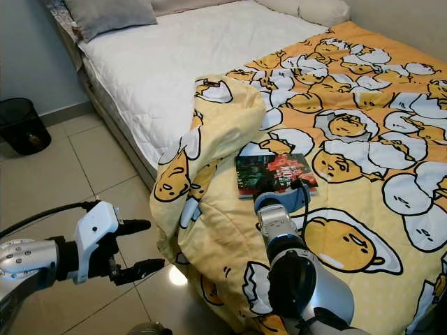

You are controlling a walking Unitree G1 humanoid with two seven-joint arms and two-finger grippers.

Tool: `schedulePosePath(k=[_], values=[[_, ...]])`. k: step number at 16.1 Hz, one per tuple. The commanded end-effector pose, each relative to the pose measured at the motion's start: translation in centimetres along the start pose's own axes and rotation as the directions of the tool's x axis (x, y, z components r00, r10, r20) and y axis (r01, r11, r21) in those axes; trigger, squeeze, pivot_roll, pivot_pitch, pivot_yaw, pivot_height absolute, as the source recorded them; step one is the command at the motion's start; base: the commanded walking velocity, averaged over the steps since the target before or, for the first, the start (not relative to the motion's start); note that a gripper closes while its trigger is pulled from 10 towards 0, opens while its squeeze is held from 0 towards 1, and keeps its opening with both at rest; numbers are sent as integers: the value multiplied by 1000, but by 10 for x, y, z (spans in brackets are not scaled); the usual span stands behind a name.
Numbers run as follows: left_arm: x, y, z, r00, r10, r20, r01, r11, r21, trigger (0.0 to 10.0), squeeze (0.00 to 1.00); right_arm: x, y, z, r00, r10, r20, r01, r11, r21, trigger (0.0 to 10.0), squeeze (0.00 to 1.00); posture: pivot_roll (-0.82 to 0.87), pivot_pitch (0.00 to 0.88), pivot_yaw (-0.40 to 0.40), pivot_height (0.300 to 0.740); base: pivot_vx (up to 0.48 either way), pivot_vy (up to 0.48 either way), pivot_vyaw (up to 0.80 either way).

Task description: Clean up the room

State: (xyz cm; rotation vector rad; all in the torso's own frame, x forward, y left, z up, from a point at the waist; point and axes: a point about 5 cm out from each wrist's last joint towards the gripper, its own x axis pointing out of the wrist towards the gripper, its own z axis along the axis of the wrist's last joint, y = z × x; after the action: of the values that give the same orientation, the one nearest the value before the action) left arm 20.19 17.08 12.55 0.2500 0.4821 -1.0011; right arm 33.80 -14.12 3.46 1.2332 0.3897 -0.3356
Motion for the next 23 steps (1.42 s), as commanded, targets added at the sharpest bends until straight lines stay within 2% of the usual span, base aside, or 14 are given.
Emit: schedulePosePath(k=[1,3,4,5,8,10,11,12,14,17,18,19,21,23], values=[[-3,-1,1,1000,25,12,-25,1000,-5,10000,0,1,2,2,1000,-2,12,2,1000,14,0,0,174,23,-21,740,0,0,0],[-8,0,-3,998,63,13,-63,998,-19,10000,0,0,0,1,1000,-12,2,12,1000,-11,0,0,156,0,-19,740,0,0,0],[-11,1,-5,996,83,17,-82,996,-27,10000,0,0,0,0,1000,-12,-11,12,999,-41,3255,0,141,0,-17,740,0,0,0],[-12,2,-6,994,105,27,-104,994,-34,10000,0,0,0,0,1000,-5,-26,2,995,-95,10000,0,121,0,-16,740,0,0,0],[-1,8,4,964,237,122,-231,971,-58,10000,0,-2,-6,4,996,48,-71,-66,962,-267,10000,0,64,0,0,740,0,0,0],[8,11,9,948,278,156,-268,960,-79,10000,0,-4,-13,11,995,80,-66,-95,954,-285,10000,71,21,0,19,740,0,0,0],[12,13,10,939,298,169,-287,954,-89,10000,0,-6,-17,16,994,94,-53,-106,947,-303,10000,933,4,0,27,740,0,0,0],[22,22,13,908,378,181,-362,925,-118,10000,0,-14,-27,24,992,123,-33,-126,924,-360,10000,1000,-28,0,40,740,0,0,0],[27,29,11,874,453,177,-428,889,-165,10000,0,-26,-23,24,978,206,-27,-195,863,-465,10000,1000,-50,0,46,740,0,0,0],[29,30,4,847,511,144,-484,855,-187,10000,0,-43,-10,16,941,327,-83,-293,669,-683,10000,1000,-55,0,35,740,0,0,0],[29,30,2,835,533,135,-511,843,-169,10000,0,-49,-4,15,927,367,-73,-309,639,-704,10000,1000,-56,0,35,740,0,0,0],[30,30,2,830,541,137,-518,838,-172,10000,0,-52,-1,14,925,373,-70,-312,643,-700,10000,1000,-58,0,32,740,0,0,0],[31,38,4,789,592,165,-579,806,-127,10000,0,-69,11,9,888,445,-116,-370,542,-754,10000,1000,-59,0,26,740,0,0,0],[31,42,7,768,615,180,-602,788,-125,10000,0,-72,8,5,901,417,-124,-356,544,-759,10000,1000,-52,0,19,740,0,0,0]])
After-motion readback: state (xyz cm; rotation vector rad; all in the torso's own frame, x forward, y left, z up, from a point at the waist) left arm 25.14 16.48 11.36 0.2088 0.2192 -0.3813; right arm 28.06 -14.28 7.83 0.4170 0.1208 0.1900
